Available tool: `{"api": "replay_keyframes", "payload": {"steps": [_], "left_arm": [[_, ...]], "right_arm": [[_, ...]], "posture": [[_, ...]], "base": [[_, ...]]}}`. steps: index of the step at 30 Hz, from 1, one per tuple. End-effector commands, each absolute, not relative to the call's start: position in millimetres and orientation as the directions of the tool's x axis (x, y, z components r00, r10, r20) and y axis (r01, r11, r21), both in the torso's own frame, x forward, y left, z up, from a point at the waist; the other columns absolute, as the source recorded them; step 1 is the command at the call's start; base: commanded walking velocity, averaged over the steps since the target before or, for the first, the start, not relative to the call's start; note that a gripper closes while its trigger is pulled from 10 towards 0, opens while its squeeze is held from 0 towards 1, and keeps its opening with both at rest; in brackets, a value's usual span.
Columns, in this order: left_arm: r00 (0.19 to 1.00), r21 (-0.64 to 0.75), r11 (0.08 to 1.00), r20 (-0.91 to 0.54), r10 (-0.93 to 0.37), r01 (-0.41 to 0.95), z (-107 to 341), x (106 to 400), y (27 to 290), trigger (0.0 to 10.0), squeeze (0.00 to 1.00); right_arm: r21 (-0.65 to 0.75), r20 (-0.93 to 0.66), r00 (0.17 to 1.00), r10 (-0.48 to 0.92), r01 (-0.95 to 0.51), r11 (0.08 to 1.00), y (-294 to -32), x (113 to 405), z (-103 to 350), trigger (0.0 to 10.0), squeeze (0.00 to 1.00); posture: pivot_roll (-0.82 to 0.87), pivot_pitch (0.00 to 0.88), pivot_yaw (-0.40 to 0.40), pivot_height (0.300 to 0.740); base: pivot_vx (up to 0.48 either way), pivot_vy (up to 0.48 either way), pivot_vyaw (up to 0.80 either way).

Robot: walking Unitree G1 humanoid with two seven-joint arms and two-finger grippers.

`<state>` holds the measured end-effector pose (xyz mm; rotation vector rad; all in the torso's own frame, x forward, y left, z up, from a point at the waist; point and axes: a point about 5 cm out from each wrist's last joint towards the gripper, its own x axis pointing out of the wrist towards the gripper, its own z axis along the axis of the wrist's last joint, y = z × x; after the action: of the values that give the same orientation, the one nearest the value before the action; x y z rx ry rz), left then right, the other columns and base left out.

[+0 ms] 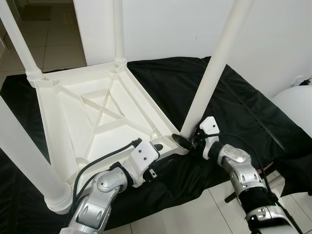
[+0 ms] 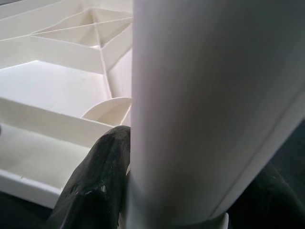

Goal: Building children table

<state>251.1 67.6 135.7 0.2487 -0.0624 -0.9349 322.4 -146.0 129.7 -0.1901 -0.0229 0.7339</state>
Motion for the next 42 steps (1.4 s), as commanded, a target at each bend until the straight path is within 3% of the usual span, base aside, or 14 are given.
{"api": "replay_keyframes", "payload": {"steps": [1, 8, 11, 14, 20, 29, 30, 40, 41, 42], "left_arm": [[0.629, 0.243, 0.600, -0.057, -0.776, 0.762, 135, 251, 68, 10.0, 0.00], [0.623, 0.244, 0.593, -0.059, -0.780, 0.767, 135, 252, 68, 10.0, 0.00], [0.617, 0.245, 0.588, -0.059, -0.784, 0.771, 135, 252, 66, 10.0, 0.00], [0.617, 0.245, 0.588, -0.059, -0.785, 0.771, 135, 252, 66, 10.0, 0.00], [0.617, 0.242, 0.589, -0.055, -0.785, 0.771, 135, 252, 64, 10.0, 0.00], [0.614, 0.241, 0.586, -0.052, -0.788, 0.773, 134, 251, 62, 10.0, 0.00], [0.613, 0.242, 0.586, -0.050, -0.789, 0.774, 134, 252, 61, 10.0, 0.00], [0.614, 0.245, 0.587, -0.050, -0.787, 0.772, 135, 253, 62, 10.0, 0.00], [0.615, 0.247, 0.587, -0.050, -0.787, 0.771, 135, 253, 62, 10.0, 0.00], [0.615, 0.247, 0.587, -0.050, -0.787, 0.771, 135, 253, 62, 10.0, 0.00]], "right_arm": [[-0.155, -0.100, 0.777, 0.622, -0.630, 0.761, -143, 314, 115, 10.0, 0.00], [-0.094, -0.064, 0.858, 0.510, -0.514, 0.853, -135, 308, 118, 10.0, 0.00], [-0.015, -0.051, 0.934, 0.355, -0.356, 0.934, -127, 302, 117, 10.0, 0.00], [-0.002, -0.052, 0.946, 0.319, -0.319, 0.948, -125, 300, 117, 10.0, 0.00], [0.069, -0.072, 0.993, 0.098, -0.093, 0.993, -108, 300, 114, 10.0, 0.00], [0.073, -0.068, 0.992, 0.109, -0.104, 0.992, -99, 294, 121, 10.0, 0.00], [0.072, -0.058, 0.992, 0.112, -0.107, 0.992, -102, 294, 123, 10.0, 1.00], [0.022, -0.019, 0.985, 0.172, -0.172, 0.985, -125, 297, 127, 10.0, 1.00], [0.021, -0.012, 0.978, 0.208, -0.208, 0.978, -127, 298, 128, 10.0, 0.03], [0.021, -0.012, 0.978, 0.208, -0.208, 0.978, -127, 298, 128, 10.0, 0.03]], "posture": [[-0.01, 0.052, -0.050, 0.740], [-0.01, 0.050, -0.043, 0.740], [-0.01, 0.048, -0.045, 0.740], [-0.01, 0.048, -0.045, 0.740], [-0.01, 0.041, -0.053, 0.740], [-0.01, 0.032, -0.059, 0.740], [-0.01, 0.029, -0.061, 0.740], [-0.01, 0.022, -0.062, 0.740], [-0.01, 0.022, -0.062, 0.740], [-0.01, 0.022, -0.062, 0.740]], "base": [[0.000, 0.000, 0.00], [0.000, 0.000, 0.00], [0.000, 0.000, 0.00], [0.000, 0.000, 0.00], [0.000, 0.000, 0.00], [0.000, 0.000, 0.00], [0.000, 0.000, 0.00], [0.000, 0.000, 0.00], [0.000, 0.000, 0.00], [0.000, 0.000, 0.00]]}}
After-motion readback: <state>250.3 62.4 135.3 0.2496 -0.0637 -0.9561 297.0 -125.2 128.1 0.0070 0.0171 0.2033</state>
